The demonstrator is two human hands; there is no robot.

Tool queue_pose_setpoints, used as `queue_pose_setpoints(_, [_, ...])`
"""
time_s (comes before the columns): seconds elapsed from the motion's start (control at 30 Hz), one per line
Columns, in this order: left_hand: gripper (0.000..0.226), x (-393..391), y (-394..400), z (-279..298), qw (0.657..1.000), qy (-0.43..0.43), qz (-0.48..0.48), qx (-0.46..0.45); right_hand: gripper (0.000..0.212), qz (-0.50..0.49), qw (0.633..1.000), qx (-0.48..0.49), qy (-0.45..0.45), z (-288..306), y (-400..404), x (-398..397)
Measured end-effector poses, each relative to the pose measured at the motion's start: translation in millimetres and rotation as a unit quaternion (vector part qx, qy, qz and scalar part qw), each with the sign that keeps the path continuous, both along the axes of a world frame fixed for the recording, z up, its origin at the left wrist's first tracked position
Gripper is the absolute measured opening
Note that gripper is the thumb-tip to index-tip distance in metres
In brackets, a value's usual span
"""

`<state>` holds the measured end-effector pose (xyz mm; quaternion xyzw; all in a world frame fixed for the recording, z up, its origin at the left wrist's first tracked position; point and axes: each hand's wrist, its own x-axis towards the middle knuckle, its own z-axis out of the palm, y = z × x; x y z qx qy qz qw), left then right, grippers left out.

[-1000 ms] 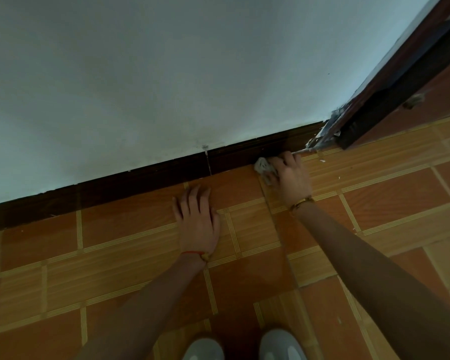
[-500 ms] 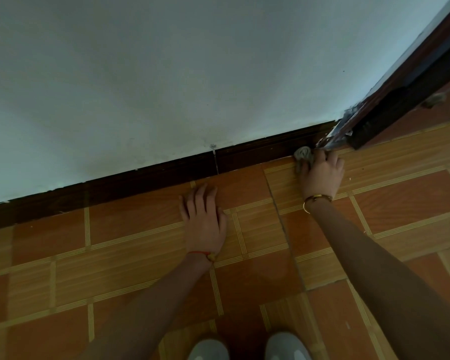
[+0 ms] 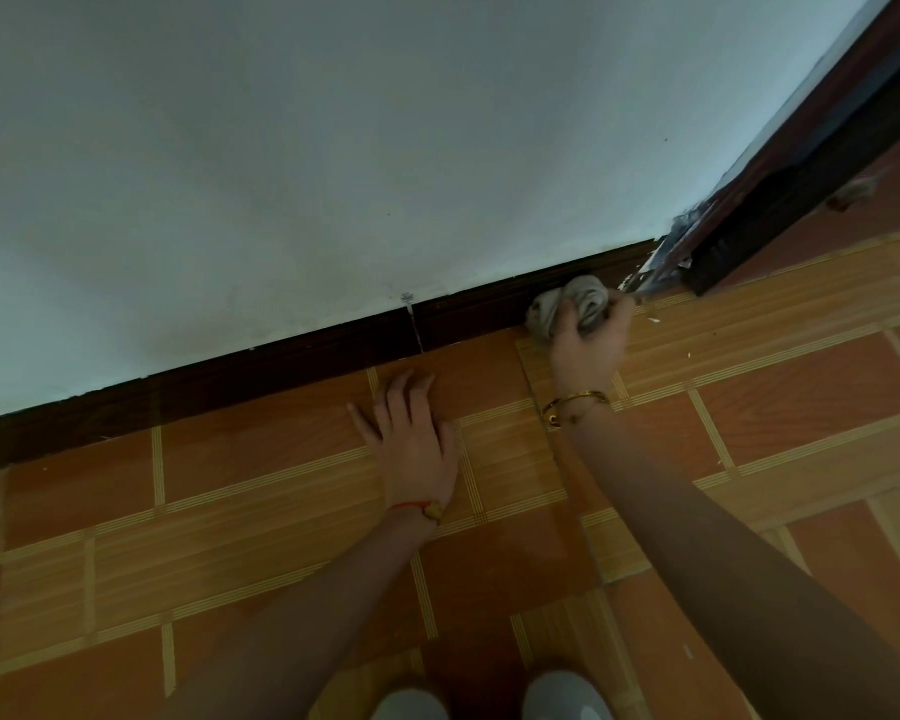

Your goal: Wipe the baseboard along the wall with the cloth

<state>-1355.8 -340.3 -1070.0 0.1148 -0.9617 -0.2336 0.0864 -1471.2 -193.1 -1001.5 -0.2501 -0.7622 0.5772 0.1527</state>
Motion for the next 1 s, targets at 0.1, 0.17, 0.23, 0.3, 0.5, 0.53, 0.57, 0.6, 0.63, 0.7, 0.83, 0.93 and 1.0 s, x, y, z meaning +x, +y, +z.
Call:
queue_pose_setpoints(0.1, [0.049,1.6,-3.1,-2.9,0.999,-0.013,-0.016,-0.025,0.028,-0.012,0.999,0.021,0.035,4.2,6.5,-3.7])
queue_pose_setpoints(0.17, [0.049,1.6,-2.9,-2.1,0.999,-0.023,-0.019,-0.031,0.03,-0.056,0.997,0.041,0.039,7.3,21.2,-14.6])
queue_pose_setpoints(0.23, [0.05,1.2,-1.6,-0.9,0.999,-0.031,-0.022,-0.038,0.03,-0.108,0.992,0.04,0.041,10.2,34.7,-27.5])
queue_pose_setpoints(0.3, [0.05,1.0,-1.1,-0.2,0.998,-0.037,-0.023,-0.046,0.029,-0.138,0.988,0.041,0.055,13.5,39.6,-35.0])
queue_pose_setpoints(0.5, [0.05,1.0,0.3,-0.9,0.996,-0.048,-0.021,-0.075,0.028,-0.008,0.992,0.088,0.087,20.9,-0.9,-4.1])
queue_pose_setpoints(0.53, [0.05,1.0,0.4,-1.0,0.996,-0.048,-0.021,-0.076,0.027,0.034,0.991,0.099,0.086,20.0,-11.6,4.3])
queue_pose_setpoints(0.57, [0.05,0.9,0.3,-0.8,0.996,-0.048,-0.021,-0.076,0.027,0.071,0.988,0.109,0.088,18.8,-21.6,11.5])
queue_pose_setpoints(0.6, [0.049,0.9,0.2,-0.6,0.996,-0.048,-0.022,-0.077,0.027,0.099,0.984,0.115,0.094,17.9,-29.8,17.0])
queue_pose_setpoints(0.63, [0.049,1.1,-0.1,0.0,0.996,-0.048,-0.024,-0.077,0.027,0.113,0.981,0.118,0.1,17.1,-35.2,20.0])
queue_pose_setpoints(0.7, [0.049,1.3,-0.9,0.7,0.996,-0.046,-0.027,-0.074,0.028,0.117,0.981,0.12,0.103,18.4,-37.4,20.8])
queue_pose_setpoints(0.83, [0.049,1.5,-0.9,0.3,0.997,-0.039,-0.027,-0.062,0.03,0.049,0.987,0.129,0.083,21.6,-11.1,7.4])
queue_pose_setpoints(0.93, [0.05,1.6,-0.9,0.5,0.997,-0.044,-0.027,-0.056,0.032,-0.059,0.994,0.064,0.063,25.1,19.1,-11.2])
queue_pose_setpoints(1.0, [0.05,1.8,-1.2,0.9,0.997,-0.048,-0.026,-0.058,0.031,-0.065,0.993,0.063,0.078,28.1,24.0,-13.1])
